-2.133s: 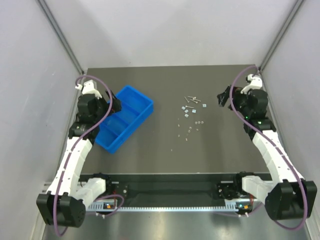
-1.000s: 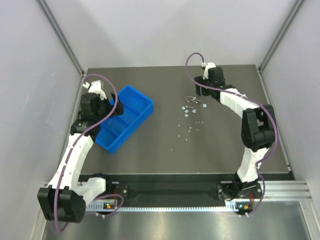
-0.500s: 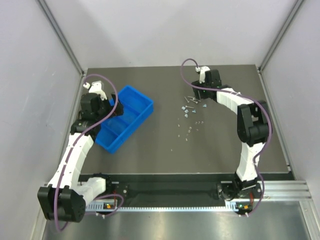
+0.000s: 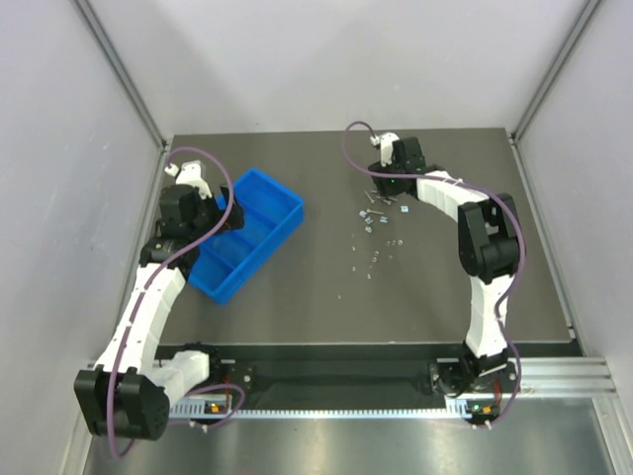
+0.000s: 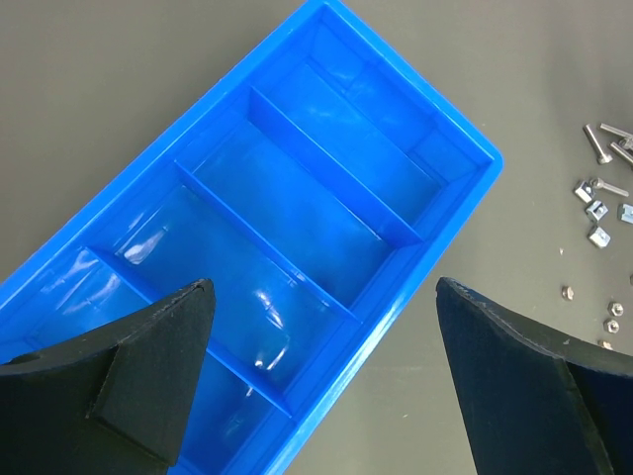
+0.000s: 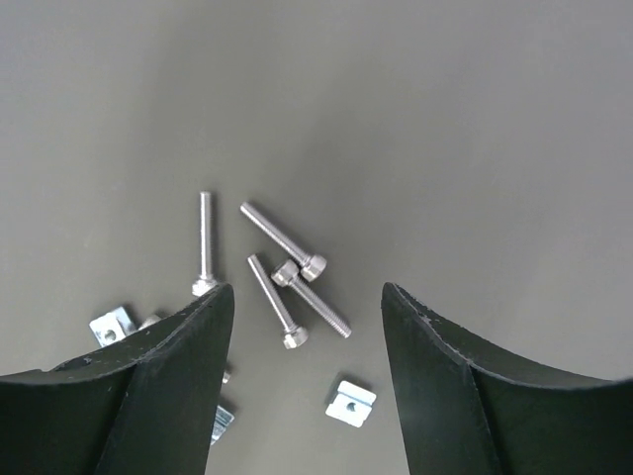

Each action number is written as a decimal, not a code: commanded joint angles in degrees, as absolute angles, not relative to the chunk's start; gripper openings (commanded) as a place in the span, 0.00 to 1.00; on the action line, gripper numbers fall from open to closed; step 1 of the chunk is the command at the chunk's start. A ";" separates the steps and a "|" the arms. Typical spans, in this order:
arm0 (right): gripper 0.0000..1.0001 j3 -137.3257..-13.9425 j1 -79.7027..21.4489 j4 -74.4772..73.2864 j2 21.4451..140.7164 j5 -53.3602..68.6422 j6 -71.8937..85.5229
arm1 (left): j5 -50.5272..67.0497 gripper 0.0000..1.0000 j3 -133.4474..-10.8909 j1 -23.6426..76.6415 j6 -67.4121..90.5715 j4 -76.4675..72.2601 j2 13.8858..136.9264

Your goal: Sort the screws and nuts into containers

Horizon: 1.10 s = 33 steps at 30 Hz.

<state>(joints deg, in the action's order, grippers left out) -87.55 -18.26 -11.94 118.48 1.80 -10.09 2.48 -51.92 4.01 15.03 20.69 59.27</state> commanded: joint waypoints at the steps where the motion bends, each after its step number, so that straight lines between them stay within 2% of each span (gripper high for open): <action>1: 0.60 -91.14 -18.55 -13.09 119.62 1.94 -11.25 | 2.20 0.98 -51.42 3.87 14.50 19.77 58.18; 12: 0.54 -101.15 -19.07 -20.38 126.30 3.25 -12.57 | 1.67 0.98 -51.33 3.87 14.24 19.78 58.36; 25: 0.49 -106.00 -20.21 -27.68 129.90 5.27 -18.36 | 1.58 0.98 -51.24 3.87 14.15 19.86 58.10; 33: 0.45 -108.01 -20.39 -29.62 132.27 1.93 -19.86 | 1.41 0.98 -51.24 3.87 14.06 19.95 58.18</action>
